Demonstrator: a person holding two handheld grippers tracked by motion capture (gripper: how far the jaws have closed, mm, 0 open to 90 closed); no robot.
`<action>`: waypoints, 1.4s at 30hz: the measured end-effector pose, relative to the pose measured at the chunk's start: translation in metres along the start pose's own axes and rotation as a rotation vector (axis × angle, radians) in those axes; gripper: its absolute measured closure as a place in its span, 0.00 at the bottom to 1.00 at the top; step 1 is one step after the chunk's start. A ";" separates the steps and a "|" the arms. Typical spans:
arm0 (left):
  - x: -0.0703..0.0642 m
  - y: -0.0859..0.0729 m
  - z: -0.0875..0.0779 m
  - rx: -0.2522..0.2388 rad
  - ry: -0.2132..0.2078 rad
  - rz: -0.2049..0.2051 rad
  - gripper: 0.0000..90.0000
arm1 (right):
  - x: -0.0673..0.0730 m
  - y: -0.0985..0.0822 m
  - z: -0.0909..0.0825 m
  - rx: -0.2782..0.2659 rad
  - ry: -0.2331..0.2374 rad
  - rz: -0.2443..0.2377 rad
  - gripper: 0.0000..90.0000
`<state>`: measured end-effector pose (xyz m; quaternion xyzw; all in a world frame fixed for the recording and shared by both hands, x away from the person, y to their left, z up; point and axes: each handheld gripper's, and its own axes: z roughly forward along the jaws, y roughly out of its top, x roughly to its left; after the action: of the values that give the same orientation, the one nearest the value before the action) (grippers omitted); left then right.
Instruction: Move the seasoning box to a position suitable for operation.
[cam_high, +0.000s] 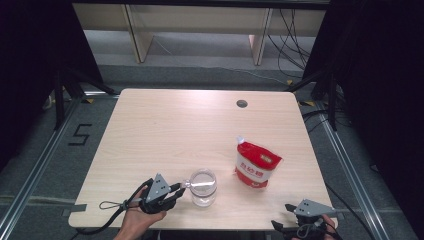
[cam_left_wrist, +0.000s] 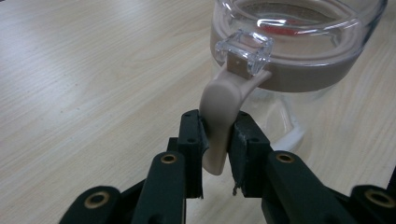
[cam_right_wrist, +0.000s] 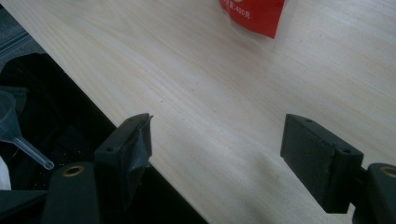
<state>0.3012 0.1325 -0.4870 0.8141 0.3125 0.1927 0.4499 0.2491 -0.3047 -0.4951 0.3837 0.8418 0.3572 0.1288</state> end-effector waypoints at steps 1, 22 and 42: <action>-0.001 0.001 0.000 0.004 -0.002 0.005 0.83 | -0.001 0.000 0.000 -0.005 -0.003 -0.015 0.28; -0.008 0.003 0.008 -0.007 -0.027 -0.033 0.83 | -0.004 -0.001 0.001 -0.005 0.002 -0.002 0.28; -0.008 0.005 -0.006 -0.007 -0.059 -0.055 0.51 | -0.001 -0.001 0.004 0.015 0.028 -0.021 0.28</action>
<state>0.2931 0.1289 -0.4797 0.8090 0.3207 0.1573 0.4669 0.2514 -0.3035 -0.4988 0.3706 0.8503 0.3547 0.1176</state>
